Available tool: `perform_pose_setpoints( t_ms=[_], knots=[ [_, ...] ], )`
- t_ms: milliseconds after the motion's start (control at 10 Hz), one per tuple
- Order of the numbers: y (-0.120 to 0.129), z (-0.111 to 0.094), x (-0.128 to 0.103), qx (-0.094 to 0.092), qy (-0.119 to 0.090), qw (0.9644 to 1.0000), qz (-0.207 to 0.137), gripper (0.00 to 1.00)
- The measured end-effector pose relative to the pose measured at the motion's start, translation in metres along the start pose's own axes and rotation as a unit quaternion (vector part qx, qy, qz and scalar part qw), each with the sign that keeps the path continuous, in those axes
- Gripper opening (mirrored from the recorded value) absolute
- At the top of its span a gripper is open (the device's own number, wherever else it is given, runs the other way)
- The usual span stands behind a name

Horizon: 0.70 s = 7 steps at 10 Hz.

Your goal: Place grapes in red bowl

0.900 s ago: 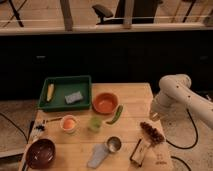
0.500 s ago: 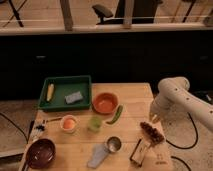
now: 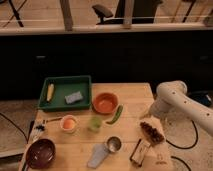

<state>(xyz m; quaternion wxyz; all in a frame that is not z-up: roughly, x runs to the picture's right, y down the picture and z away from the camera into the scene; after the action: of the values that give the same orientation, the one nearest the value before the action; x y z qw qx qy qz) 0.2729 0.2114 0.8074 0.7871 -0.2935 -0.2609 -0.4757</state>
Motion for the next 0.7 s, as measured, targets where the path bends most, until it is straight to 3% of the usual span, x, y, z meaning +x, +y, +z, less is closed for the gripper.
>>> perform_pose_setpoints(
  t_ms=[300,700],
  knots=[
    [-0.003,0.016,-0.003,-0.002,-0.009,0.9999,-0.01,0.79],
    [-0.002,0.03,-0.004,-0.005,-0.025,0.9996,-0.012,0.45]
  ],
)
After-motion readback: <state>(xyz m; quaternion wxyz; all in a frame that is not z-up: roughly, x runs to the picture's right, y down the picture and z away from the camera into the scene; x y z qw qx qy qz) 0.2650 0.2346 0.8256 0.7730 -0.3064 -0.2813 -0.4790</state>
